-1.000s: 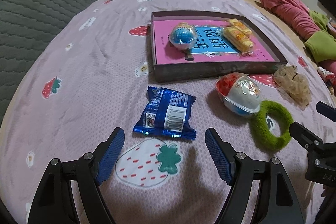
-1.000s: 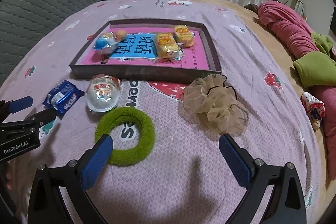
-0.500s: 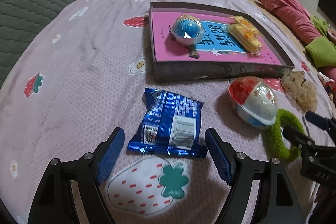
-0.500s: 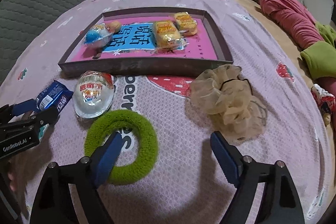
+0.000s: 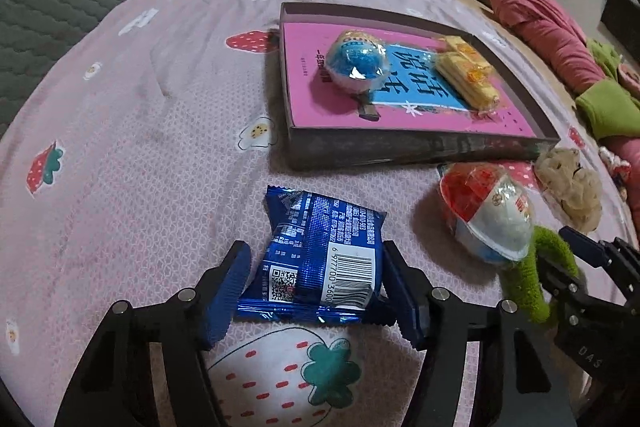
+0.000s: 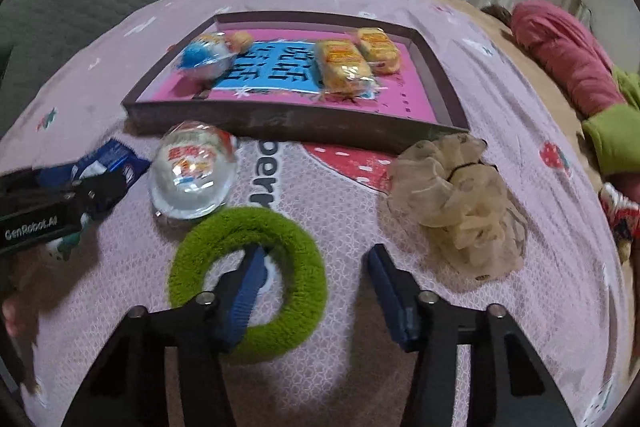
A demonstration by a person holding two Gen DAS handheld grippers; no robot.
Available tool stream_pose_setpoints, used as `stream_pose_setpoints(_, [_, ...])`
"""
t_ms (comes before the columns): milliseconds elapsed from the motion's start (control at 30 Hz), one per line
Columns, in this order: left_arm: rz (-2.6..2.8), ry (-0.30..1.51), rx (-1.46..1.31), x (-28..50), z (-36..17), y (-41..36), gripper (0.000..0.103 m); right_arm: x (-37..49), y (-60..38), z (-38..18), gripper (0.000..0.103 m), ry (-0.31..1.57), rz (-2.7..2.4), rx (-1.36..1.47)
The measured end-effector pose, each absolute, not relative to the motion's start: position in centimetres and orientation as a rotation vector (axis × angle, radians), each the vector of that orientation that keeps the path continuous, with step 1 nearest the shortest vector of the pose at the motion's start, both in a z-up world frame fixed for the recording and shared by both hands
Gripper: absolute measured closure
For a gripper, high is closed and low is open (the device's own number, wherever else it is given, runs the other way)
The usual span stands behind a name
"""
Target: Organize objects
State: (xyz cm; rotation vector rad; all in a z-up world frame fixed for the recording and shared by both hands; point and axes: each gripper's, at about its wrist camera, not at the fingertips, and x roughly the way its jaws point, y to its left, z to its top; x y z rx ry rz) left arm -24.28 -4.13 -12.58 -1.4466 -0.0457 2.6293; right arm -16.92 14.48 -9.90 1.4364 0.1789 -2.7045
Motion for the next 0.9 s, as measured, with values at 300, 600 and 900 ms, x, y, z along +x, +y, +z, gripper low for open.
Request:
stream_pose_setpoints(300, [2.618,-0.031,-1.426,-23.4,-12.4,-3.9,0.044,-15.9,14.7,-9.6,0.085,0.102,-2.643,1.373])
stream_pose_setpoints(600, [2.615,-0.044,-1.438,-21.6,-12.1,-3.5,0.044,-14.4,16.2,-7.9,0.087,-0.042,-2.592,1.306])
stream_pose_setpoints(900, [2.620,-0.013,-1.418,-17.8,-10.9,-2.0,0.044,-11.8,17.0,-5.9,0.087,-0.055,-2.587,1.264])
